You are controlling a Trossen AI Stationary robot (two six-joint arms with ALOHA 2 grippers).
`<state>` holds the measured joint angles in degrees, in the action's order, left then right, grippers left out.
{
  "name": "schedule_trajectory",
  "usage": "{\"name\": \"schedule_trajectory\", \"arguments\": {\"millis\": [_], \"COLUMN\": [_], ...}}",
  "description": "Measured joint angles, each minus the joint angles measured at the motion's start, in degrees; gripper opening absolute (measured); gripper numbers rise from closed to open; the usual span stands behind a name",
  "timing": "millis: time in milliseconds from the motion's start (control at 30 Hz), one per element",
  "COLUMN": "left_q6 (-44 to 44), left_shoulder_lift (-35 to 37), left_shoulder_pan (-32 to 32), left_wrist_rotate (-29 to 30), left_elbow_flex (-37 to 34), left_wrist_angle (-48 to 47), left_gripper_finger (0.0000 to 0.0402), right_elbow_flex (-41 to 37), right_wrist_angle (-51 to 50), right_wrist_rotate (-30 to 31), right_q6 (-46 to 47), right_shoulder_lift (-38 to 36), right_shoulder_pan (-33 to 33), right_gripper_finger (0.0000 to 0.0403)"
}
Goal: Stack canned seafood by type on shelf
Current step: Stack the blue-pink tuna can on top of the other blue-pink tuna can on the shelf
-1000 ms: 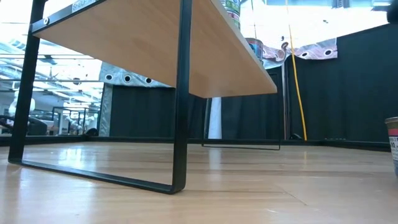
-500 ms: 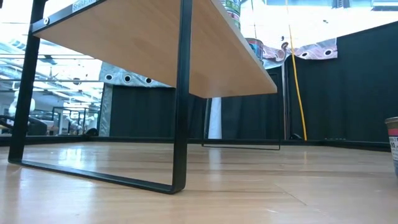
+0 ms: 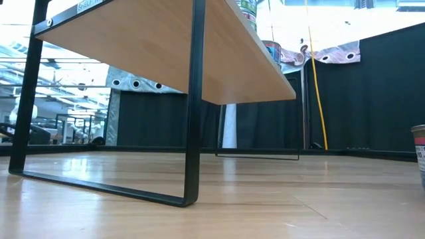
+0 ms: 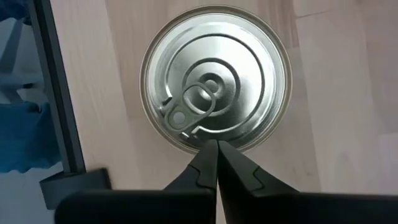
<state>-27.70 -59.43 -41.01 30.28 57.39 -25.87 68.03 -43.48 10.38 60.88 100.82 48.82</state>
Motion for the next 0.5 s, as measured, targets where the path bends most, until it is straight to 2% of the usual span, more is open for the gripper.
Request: {"name": "schedule_trajectory", "arguments": {"millis": [500], "left_q6": [-0.35], "left_shoulder_lift": [-0.91], "left_shoulder_pan": [0.00], "left_wrist_rotate": [0.00], "left_elbow_flex": [0.00], "left_wrist_angle": [0.15], "left_gripper_finger": [0.0322], "right_elbow_flex": [0.28], "right_wrist_angle": [-2.01], "right_wrist_rotate": [-0.95], "right_q6": [0.15], "right_shoulder_lift": [1.87], "right_shoulder_pan": [0.07], "right_gripper_finger": [0.0000]}}
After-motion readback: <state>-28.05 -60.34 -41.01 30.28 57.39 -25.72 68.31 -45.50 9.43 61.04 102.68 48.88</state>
